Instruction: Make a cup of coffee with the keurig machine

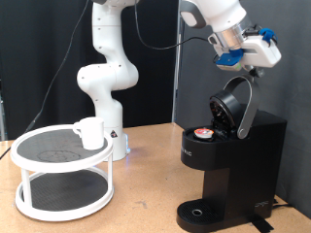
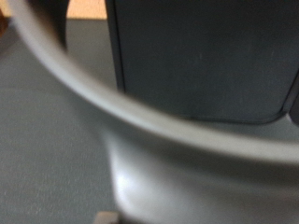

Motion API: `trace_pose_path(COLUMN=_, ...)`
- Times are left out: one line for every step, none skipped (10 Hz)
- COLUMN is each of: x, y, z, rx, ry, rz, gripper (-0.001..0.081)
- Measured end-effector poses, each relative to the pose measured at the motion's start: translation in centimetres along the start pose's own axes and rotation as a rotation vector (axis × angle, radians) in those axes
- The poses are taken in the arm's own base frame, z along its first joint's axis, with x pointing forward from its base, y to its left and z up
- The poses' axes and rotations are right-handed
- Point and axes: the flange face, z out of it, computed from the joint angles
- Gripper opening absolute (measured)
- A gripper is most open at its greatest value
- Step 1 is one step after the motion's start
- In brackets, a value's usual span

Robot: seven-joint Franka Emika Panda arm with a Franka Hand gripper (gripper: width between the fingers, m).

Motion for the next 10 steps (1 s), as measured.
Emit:
trace_pose_path(x=0.1, y=-0.1, z=-0.1, rx=0.002, ry=0.003, rz=0.004, gripper=0.0032)
trace_pose_path(x=0.1, y=-0.1, z=-0.2, rx=0.003, ry=0.006, rz=0.010, gripper=0.0009)
trace_pose_path(x=0.2, y=-0.2, z=-0.4, rx=0.004, ry=0.005, rz=0.016, gripper=0.0003)
trace_pose_path(x=0.4, y=-0.4, z=-0.7, rx=0.004, ry=0.005, rz=0.022, gripper=0.0003)
trace_pose_path(x=0.7, y=-0.7, z=-1.2, rx=0.005, ry=0.008, rz=0.027, gripper=0.0000)
trace_pose_path(x=1.1, y=-1.1, z=-1.9, rx=0.013, ry=0.014, rz=0.033, gripper=0.0000)
trace_pose_path(x=1.7, y=-1.7, z=-2.8, rx=0.024, ry=0.023, rz=0.040, gripper=0.0000)
trace_pose_path(x=2.4, y=-2.5, z=-3.7, rx=0.039, ry=0.031, rz=0.050, gripper=0.0000)
trace_pose_path(x=3.2, y=-3.4, z=-4.5, rx=0.056, ry=0.041, rz=0.061, gripper=0.0000)
trace_pose_path(x=4.1, y=-4.4, z=-5.3, rx=0.085, ry=0.060, rz=0.067, gripper=0.0000)
